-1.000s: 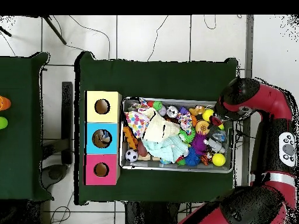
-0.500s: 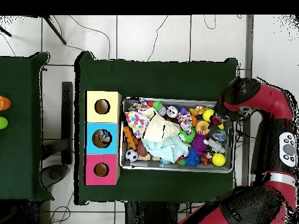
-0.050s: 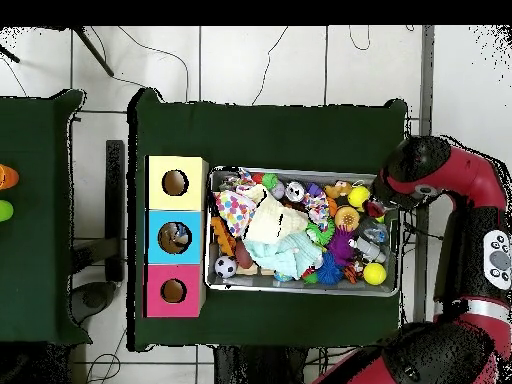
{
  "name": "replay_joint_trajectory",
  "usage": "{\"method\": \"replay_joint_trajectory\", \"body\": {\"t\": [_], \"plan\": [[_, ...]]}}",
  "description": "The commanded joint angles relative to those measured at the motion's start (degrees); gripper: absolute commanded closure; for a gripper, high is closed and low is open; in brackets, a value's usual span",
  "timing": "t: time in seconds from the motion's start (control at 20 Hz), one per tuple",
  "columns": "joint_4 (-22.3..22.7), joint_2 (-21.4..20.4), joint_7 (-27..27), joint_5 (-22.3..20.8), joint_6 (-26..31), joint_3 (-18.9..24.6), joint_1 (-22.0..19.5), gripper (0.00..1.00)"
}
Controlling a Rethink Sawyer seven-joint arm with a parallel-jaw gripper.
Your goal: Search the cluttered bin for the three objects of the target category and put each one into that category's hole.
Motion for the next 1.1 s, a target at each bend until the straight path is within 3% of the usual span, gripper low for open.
{"method": "replay_joint_trajectory", "body": {"t": [0.05, 0.75, 1.1], "plan": [[5.3, -0.9, -18.3, -3.1, -5.3, -1.5, -2.7, 0.0], [14.6, -2.3, -12.0, -2.1, -13.2, -2.6, -3.8, 0.0], [16.1, -1.8, -10.2, -1.7, -15.1, -2.8, -4.1, 0.0]]}}
